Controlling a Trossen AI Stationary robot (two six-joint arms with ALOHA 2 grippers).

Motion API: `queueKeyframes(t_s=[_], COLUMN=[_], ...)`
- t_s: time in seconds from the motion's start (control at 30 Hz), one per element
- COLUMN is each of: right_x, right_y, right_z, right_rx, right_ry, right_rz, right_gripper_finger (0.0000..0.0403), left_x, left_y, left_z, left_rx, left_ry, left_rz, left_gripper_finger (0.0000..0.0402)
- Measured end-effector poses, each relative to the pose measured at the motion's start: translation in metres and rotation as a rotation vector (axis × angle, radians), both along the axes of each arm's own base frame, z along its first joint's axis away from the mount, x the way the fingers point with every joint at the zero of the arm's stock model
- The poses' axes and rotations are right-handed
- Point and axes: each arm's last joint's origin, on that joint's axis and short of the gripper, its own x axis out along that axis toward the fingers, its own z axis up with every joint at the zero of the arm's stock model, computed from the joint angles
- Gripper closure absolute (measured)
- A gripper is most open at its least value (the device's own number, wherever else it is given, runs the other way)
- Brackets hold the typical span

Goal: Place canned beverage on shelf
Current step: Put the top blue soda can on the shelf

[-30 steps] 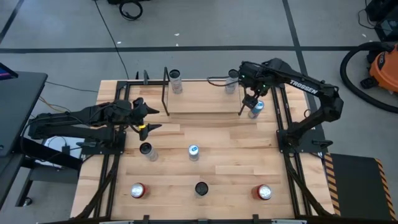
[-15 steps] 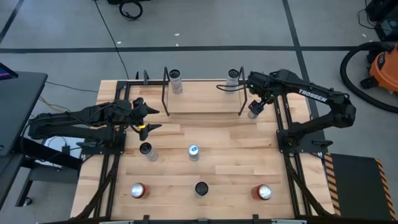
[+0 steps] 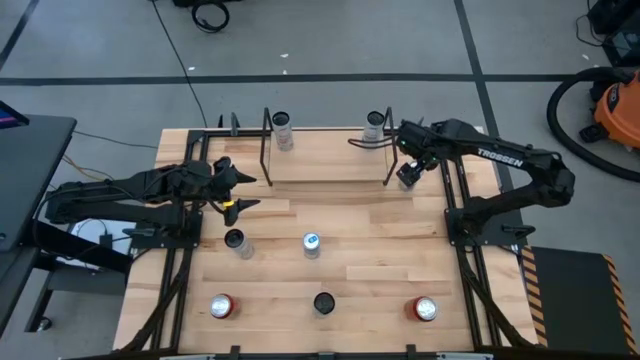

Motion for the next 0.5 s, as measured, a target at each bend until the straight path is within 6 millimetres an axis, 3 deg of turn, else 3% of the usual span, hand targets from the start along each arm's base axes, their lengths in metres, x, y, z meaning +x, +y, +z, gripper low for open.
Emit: queueKeyframes(t_s=[0.5], right_x=[0.0001], right_y=[-0.005], right_z=[-0.0012], right_rx=[-0.005], right_ry=[-0.012], right_rz=[-0.042], right_gripper_finger=[0.006], left_x=[0.0], left_y=[0.0], left_z=[-0.0001], left_rx=[0.0], left_ry=[0.001], left_rz=[0.0], left_gripper_finger=[0.009])
